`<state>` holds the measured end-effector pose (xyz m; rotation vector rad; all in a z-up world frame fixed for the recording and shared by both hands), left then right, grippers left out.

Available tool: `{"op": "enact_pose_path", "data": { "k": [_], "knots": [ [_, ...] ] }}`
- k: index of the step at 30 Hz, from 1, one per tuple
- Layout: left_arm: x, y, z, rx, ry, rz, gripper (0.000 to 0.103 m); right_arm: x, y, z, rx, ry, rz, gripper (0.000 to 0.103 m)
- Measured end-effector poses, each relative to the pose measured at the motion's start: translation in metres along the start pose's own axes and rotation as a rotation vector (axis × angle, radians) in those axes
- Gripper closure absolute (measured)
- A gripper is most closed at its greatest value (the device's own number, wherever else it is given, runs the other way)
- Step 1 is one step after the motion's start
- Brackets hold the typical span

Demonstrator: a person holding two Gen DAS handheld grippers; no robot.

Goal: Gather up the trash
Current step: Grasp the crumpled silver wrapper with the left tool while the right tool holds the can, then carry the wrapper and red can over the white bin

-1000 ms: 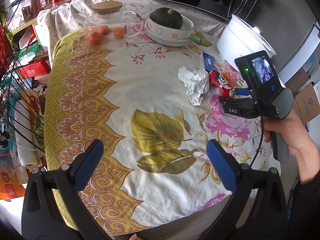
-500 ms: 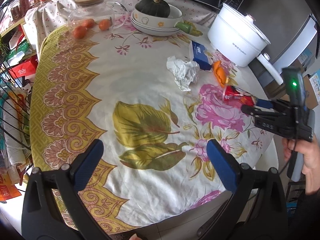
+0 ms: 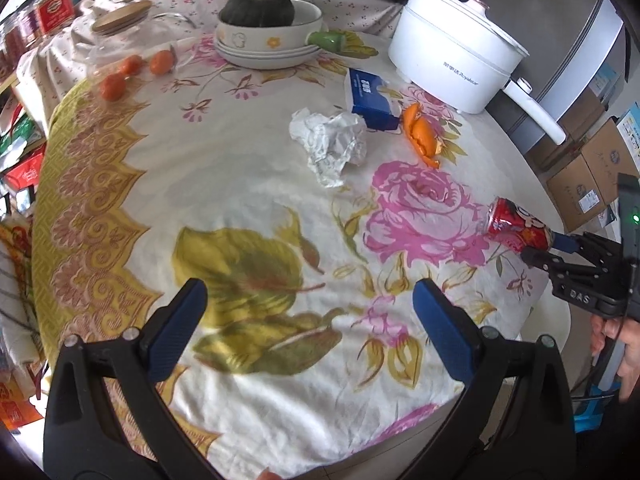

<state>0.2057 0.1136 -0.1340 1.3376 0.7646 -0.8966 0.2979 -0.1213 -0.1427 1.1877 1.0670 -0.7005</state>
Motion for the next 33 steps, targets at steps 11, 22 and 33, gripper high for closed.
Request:
{"op": "enact_pose_path", "data": {
  "k": [11, 22, 33],
  "knots": [
    [0.060, 0.086, 0.011, 0.055, 0.063, 0.064, 0.013, -0.003, 0.003, 0.023, 0.043, 0.024, 0.011, 0.050],
    [0.100, 0.088, 0.016, 0.044, 0.055, 0.012, 0.062, -0.006, 0.007, 0.031, 0.091, 0.046, 0.016, 0.050],
    [0.037, 0.035, 0.024, 0.065, -0.017, 0.025, 0.065, -0.031, 0.004, 0.022, 0.099, 0.069, 0.052, 0.051]
  ]
}}
Point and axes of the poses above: each gripper's, at about its wrist camera, not at the fingertips, and x roughly the way its jaws point, z to its right, y to its top, the point moved 8 cm from there along x, roughly the way its jaws point, and after that the axes turned 10 degrees about x, right-handed, at the moved point
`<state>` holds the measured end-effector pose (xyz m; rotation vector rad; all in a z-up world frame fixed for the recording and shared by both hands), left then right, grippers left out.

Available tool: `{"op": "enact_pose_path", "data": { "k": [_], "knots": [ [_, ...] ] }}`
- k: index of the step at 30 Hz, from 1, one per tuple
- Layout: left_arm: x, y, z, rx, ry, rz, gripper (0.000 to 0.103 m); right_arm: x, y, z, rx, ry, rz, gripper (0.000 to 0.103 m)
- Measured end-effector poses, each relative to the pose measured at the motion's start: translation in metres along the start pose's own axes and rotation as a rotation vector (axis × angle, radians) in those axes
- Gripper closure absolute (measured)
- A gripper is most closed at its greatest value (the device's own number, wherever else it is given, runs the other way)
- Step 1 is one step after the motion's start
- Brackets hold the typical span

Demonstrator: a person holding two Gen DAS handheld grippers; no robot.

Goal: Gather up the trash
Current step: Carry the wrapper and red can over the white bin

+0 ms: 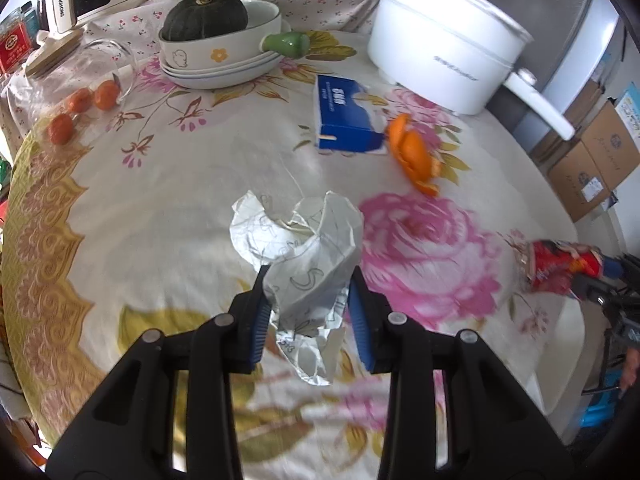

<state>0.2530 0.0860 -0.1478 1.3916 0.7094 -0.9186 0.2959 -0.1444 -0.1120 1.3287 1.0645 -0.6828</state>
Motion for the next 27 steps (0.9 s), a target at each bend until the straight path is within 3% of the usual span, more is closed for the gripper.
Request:
{"op": "enact_pose_path", "data": {
  "k": [4, 10, 17, 27],
  "knots": [
    [-0.026, -0.018, 0.020, -0.008, -0.054, 0.008, 0.065, -0.015, -0.001, 0.003, 0.047, 0.016, 0.017, 0.051],
    [-0.056, -0.033, 0.065, 0.063, -0.124, 0.049, 0.065, -0.046, -0.020, 0.020, 0.089, 0.011, 0.039, 0.051],
    [-0.060, -0.037, 0.123, 0.155, -0.198, 0.053, 0.065, -0.067, -0.065, 0.075, 0.209, -0.016, 0.045, 0.051],
    [-0.053, -0.041, 0.234, 0.333, -0.329, 0.048, 0.065, -0.086, -0.113, 0.165, 0.337, -0.087, 0.037, 0.051]
  ]
}}
Point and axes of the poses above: each gripper's, at about its wrist camera, not at the fingertips, and x roughly the way its jaws point, z to its right, y to its top, the point moved 8 cm from there along x, roughly the way its jaws point, and after that the axes turned 10 degrees about x, right-handed, at the moved point
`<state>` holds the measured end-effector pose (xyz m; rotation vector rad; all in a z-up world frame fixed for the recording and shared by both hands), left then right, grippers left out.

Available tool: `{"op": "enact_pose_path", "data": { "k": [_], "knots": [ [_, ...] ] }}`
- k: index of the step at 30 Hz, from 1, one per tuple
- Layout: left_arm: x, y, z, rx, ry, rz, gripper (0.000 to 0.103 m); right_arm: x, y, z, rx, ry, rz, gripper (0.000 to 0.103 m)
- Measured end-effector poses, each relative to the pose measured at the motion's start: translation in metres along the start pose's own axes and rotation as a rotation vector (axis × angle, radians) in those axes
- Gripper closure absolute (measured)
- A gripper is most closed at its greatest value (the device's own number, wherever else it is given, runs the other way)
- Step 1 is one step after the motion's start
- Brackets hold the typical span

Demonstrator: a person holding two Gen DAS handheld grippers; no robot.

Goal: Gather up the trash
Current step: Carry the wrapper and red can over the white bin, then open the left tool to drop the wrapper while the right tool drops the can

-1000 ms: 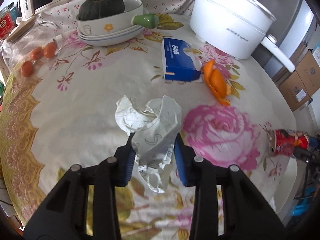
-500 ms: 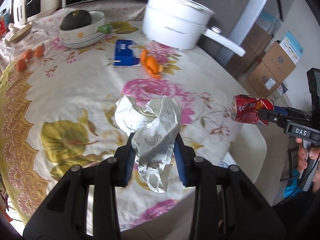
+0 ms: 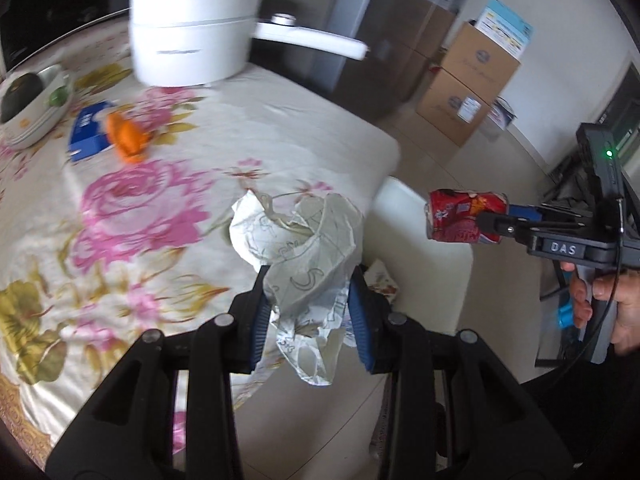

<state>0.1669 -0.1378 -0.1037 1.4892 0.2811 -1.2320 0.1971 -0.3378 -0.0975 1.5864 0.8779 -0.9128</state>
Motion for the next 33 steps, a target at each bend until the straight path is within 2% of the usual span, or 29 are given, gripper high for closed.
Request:
{"op": "enact_pose_path", "data": {
  "k": [9, 15, 22, 29, 30, 32, 33],
  "knots": [
    [0.039, 0.009, 0.060, 0.085, -0.078, -0.025, 0.065, 0.006, -0.018, 0.061, 0.041, -0.045, -0.021, 0.051],
    [0.065, 0.005, 0.082, 0.122, -0.104, -0.065, 0.065, 0.009, -0.030, 0.097, 0.064, -0.071, -0.043, 0.051],
    [0.092, 0.002, 0.099, 0.124, -0.132, -0.113, 0.065, 0.012, -0.032, 0.110, 0.073, -0.067, -0.055, 0.051],
    [0.113, -0.001, 0.098, 0.118, -0.114, -0.149, 0.064, 0.011, -0.030, 0.111, 0.074, -0.053, -0.052, 0.051],
    [0.113, 0.000, 0.097, 0.122, -0.102, -0.142, 0.063, 0.011, -0.030, 0.111, 0.075, -0.053, -0.051, 0.051],
    [0.112, 0.002, 0.095, 0.122, -0.080, -0.133, 0.045, 0.011, -0.030, 0.110, 0.076, -0.052, -0.052, 0.051],
    [0.109, 0.004, 0.092, 0.114, -0.059, -0.126, 0.031, 0.011, -0.030, 0.111, 0.076, -0.052, -0.053, 0.051]
  ]
}}
Point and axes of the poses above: each gripper's, at about its wrist camera, not at the fingertips, and x roughly the way its jaws point, z to its right, y to its top, the point moved 8 cm from there along x, roughly the way its jaws point, and after that the axes turned 10 degrees about x, right-handed, at the moved point
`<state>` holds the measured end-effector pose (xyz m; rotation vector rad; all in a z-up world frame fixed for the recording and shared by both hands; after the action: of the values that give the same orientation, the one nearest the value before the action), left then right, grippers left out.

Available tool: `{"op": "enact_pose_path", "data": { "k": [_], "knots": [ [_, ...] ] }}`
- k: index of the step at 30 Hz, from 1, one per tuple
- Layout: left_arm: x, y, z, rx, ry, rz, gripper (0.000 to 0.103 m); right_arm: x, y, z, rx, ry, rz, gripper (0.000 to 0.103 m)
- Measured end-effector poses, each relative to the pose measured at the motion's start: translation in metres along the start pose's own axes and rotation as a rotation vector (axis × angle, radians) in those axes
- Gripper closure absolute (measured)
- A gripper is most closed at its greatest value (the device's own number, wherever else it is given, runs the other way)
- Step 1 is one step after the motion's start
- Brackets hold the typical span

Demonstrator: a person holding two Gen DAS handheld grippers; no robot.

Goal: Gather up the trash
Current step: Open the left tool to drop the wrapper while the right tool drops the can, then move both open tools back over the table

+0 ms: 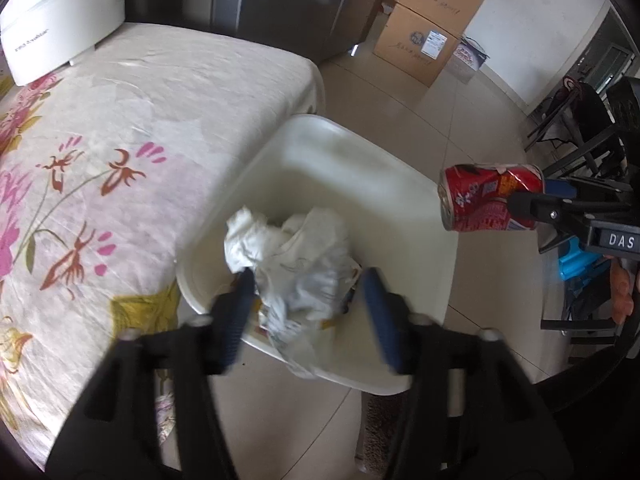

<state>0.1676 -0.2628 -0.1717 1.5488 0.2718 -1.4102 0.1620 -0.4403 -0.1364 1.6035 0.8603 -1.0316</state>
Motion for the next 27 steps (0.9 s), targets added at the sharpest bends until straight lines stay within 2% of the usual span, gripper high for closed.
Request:
{"op": "enact_pose_path", "data": {
  "k": [1, 6, 18, 24, 27],
  "knots": [
    [-0.003, 0.001, -0.003, -0.005, 0.010, 0.009, 0.024, 0.000, 0.000, 0.000, 0.000, -0.002, 0.000, 0.051],
    [-0.030, 0.002, -0.021, -0.023, 0.050, 0.039, 0.016, 0.002, 0.001, -0.003, -0.004, -0.007, -0.004, 0.051],
    [-0.075, -0.029, -0.078, -0.112, 0.135, 0.046, 0.006, 0.016, 0.002, -0.025, -0.048, -0.037, -0.030, 0.051],
    [-0.093, -0.042, -0.096, -0.151, 0.155, 0.050, 0.003, 0.032, 0.003, -0.035, -0.047, -0.049, -0.089, 0.050],
    [-0.101, -0.046, -0.105, -0.168, 0.169, 0.055, 0.003, 0.031, 0.007, -0.038, -0.026, -0.052, -0.090, 0.044]
  ]
}}
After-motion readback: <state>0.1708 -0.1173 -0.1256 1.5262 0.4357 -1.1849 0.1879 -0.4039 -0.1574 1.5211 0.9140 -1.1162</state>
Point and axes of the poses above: each gripper's, at about its wrist camera, not at the fingertips, and x roughly the way its jaws point, z to its right, y to its top, the point moved 8 cm from there along x, roughly the way its jaws point, and after that the axes turned 10 degrees about x, right-handed, at the moved point
